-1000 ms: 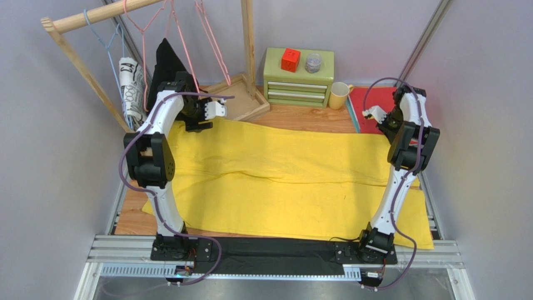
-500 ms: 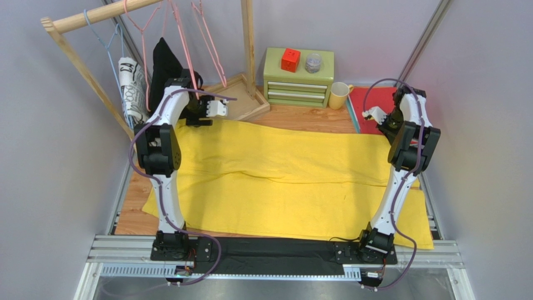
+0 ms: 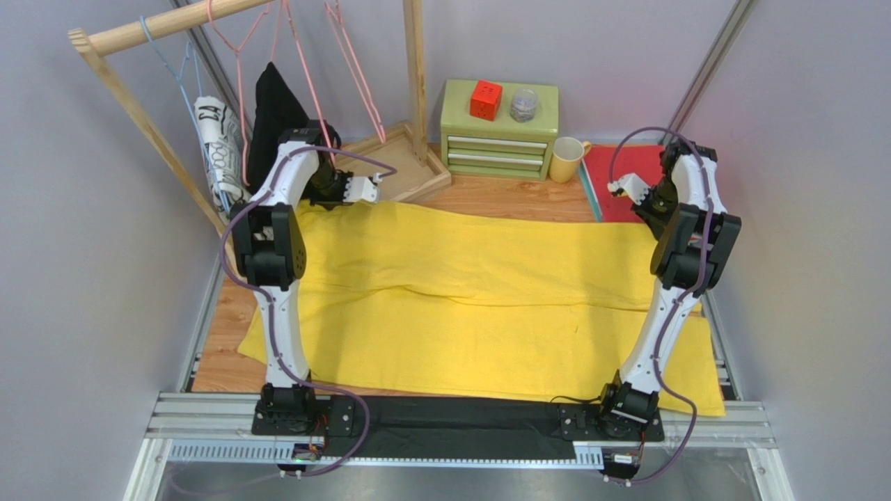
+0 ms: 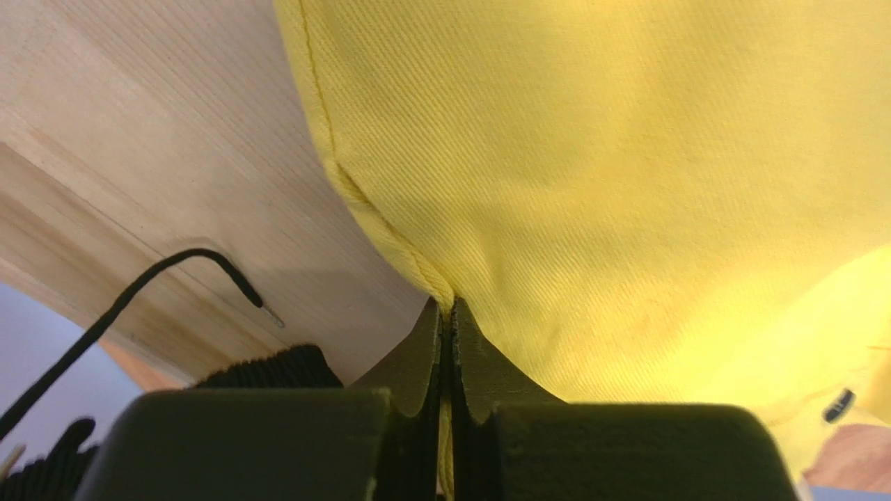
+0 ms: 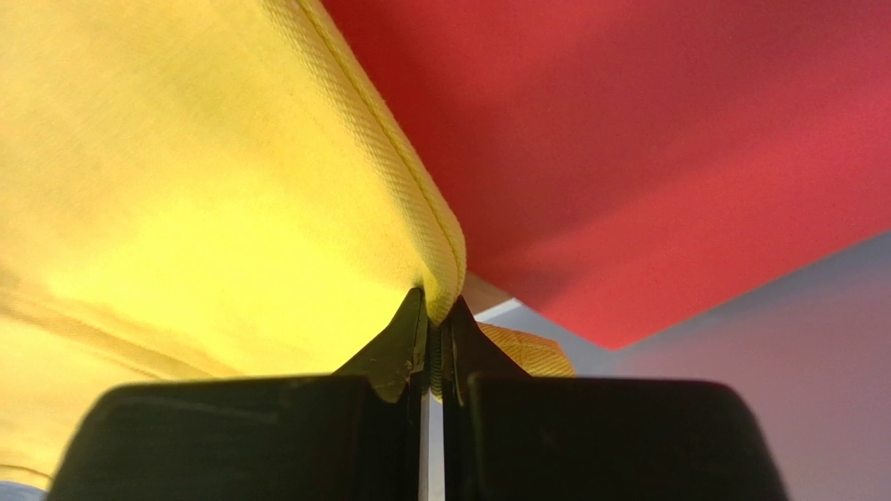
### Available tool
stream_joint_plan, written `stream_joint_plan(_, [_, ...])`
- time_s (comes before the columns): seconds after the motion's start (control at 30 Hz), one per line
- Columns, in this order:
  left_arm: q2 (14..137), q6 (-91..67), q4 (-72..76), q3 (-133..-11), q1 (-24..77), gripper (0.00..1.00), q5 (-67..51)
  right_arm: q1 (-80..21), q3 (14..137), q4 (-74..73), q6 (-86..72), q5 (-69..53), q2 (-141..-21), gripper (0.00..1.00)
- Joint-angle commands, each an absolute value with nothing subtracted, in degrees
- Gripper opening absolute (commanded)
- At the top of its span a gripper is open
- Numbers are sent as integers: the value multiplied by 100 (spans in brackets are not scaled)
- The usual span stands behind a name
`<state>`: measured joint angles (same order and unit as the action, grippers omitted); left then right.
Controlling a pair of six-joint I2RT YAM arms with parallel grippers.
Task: Place the trousers on the hanger
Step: Fold the trousers
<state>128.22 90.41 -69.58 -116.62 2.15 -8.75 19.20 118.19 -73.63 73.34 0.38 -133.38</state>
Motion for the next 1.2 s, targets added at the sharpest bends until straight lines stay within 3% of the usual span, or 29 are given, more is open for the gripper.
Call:
stream_joint_plan(0.0, [11666, 9228, -7321, -11183, 202, 0, -1266, 2004, 11602, -7286, 7435, -184, -12446, 0])
stream_joint_plan(0.3, [9644, 9229, -6609, -8880, 193, 0, -1257, 2223, 10698, -7356, 7602, -422, -11400, 0])
stream_joint_plan(0.63, [7806, 8807, -7091, -7515, 35, 0, -1301, 2944, 9108, -7462, 8199, -896, -9704, 0])
stream_joint_plan(0.83, [6647, 8710, -7900, -6874, -184, 0, -1354, 3742, 8098, -7716, 9148, -1160, -8650, 0])
stream_joint_plan(1.17, [5441, 9088, -8254, -4679, -492, 0, -994, 5220, 6066, -7691, 11249, -783, -7374, 0])
